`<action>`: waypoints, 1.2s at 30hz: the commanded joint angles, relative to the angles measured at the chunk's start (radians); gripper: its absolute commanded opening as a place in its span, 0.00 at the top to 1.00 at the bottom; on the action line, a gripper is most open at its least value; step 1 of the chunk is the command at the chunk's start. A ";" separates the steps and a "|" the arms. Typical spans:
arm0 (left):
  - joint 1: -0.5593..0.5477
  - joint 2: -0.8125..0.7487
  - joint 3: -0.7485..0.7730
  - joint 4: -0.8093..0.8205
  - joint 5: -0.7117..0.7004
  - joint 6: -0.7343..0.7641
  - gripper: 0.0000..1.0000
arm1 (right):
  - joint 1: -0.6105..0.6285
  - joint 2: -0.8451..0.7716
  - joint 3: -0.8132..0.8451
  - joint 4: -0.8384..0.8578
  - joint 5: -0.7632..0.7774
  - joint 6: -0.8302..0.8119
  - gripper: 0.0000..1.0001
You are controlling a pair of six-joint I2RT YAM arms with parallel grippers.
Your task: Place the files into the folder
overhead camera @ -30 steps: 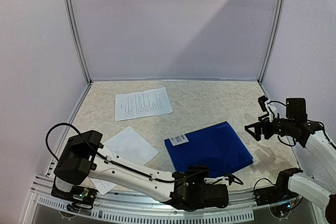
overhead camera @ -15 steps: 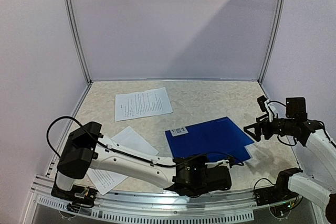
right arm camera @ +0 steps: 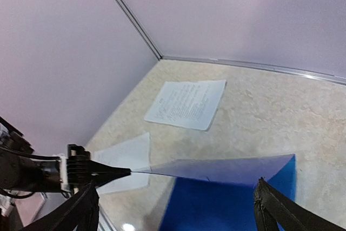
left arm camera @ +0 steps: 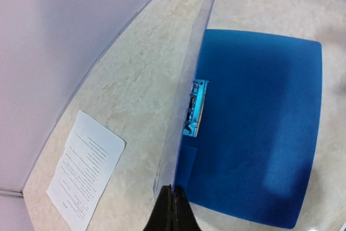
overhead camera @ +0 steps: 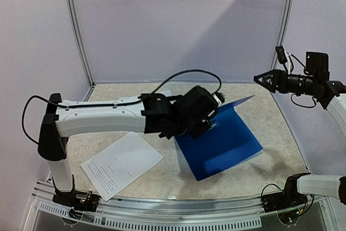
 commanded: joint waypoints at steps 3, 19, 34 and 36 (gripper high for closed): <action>0.071 0.021 0.120 -0.087 0.263 -0.125 1.00 | -0.006 0.055 0.076 0.115 -0.116 0.476 0.01; 0.302 0.035 0.193 -0.041 0.747 -0.429 1.00 | -0.006 0.145 -0.005 0.360 -0.356 0.915 0.01; 0.434 -0.173 -0.151 0.073 0.871 -0.652 1.00 | -0.004 0.145 -0.051 0.438 -0.364 0.991 0.01; 0.457 -0.223 -0.222 0.092 0.872 -0.663 1.00 | -0.004 0.144 -0.054 0.435 -0.358 0.988 0.01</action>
